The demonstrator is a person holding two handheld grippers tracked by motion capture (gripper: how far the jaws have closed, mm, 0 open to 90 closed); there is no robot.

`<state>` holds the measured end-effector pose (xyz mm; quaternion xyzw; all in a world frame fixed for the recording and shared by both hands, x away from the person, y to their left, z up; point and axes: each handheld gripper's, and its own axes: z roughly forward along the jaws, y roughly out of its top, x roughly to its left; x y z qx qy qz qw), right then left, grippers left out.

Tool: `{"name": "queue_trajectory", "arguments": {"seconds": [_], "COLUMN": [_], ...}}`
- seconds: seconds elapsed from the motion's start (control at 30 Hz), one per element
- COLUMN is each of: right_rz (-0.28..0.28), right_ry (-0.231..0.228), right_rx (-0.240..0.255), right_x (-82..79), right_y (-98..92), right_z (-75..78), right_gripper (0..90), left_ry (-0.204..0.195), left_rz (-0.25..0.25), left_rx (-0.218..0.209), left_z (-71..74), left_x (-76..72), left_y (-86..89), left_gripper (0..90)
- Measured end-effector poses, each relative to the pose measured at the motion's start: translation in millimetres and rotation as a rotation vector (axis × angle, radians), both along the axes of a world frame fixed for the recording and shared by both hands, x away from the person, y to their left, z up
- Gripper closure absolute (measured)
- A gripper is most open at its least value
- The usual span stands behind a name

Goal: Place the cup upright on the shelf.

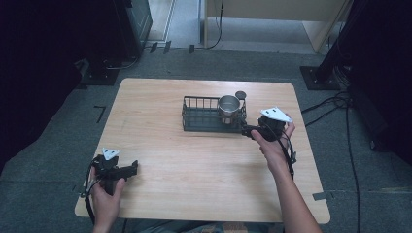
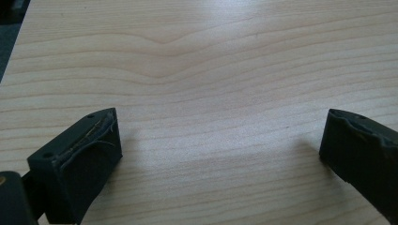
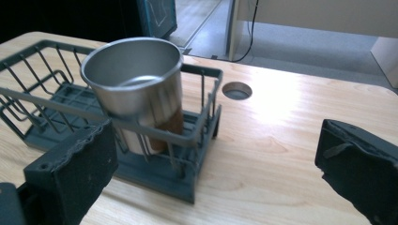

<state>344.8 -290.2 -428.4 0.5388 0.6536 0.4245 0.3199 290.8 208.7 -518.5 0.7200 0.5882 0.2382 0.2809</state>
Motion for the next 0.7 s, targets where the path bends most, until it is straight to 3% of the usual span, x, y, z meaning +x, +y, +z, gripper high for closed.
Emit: {"name": "queue_trajectory", "arguments": {"seconds": [0.7], "right_rz": [-0.059], "right_ry": [0.041], "right_rx": [0.007], "right_x": [-28.0], "right_y": [-37.4], "right_z": [-23.1], "right_gripper": [0.0], "left_ry": [0.000], "left_rz": [0.000], "left_rx": [0.000], "left_z": [0.0], "left_x": [0.0], "left_y": [0.0], "left_gripper": [0.0]}}
